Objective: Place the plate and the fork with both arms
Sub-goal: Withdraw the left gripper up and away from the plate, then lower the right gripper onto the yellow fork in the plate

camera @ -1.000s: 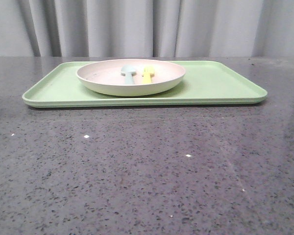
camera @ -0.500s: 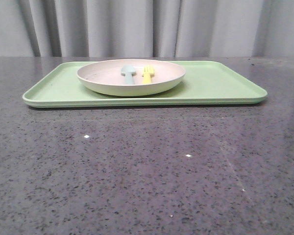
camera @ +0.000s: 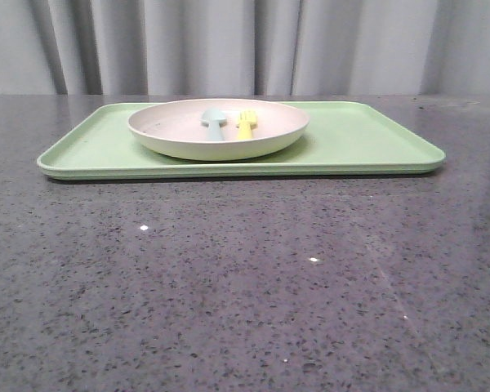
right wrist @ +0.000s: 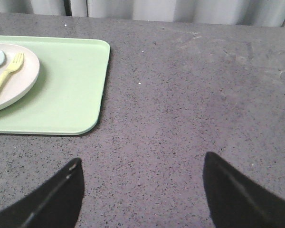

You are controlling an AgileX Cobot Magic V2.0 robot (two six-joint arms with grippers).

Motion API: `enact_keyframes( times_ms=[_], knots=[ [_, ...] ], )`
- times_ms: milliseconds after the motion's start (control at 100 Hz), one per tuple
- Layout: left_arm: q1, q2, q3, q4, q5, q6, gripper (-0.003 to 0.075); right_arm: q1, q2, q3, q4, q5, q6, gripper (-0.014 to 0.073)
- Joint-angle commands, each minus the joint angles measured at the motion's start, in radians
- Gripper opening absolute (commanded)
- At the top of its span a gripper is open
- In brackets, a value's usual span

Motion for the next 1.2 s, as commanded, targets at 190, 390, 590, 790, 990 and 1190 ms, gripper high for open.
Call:
enact_keyframes(
  times_ms=[190, 390, 590, 790, 990, 1190],
  knots=[
    [0.001, 0.002, -0.026, -0.031, -0.074, -0.006, 0.0368, -0.002, 0.026, -0.041, 0.031, -0.103, -0.006, 0.053],
    [0.001, 0.002, -0.026, -0.031, -0.074, -0.006, 0.0368, -0.002, 0.15, -0.119, 0.166, -0.037, -0.068, 0.053],
    [0.001, 0.002, -0.026, -0.031, -0.074, -0.006, 0.0368, 0.025, 0.334, -0.222, 0.301, -0.023, -0.129, 0.053],
    [0.001, 0.002, -0.026, -0.031, -0.074, -0.006, 0.0368, 0.129, 0.535, -0.35, 0.306, -0.023, -0.129, 0.053],
    [0.001, 0.002, -0.026, -0.031, -0.074, -0.006, 0.0368, 0.263, 0.726, -0.479, 0.306, -0.034, -0.111, 0.053],
    [0.001, 0.002, -0.026, -0.031, -0.074, -0.006, 0.0368, 0.346, 0.926, -0.622, 0.305, -0.05, -0.058, 0.0529]
  ],
)
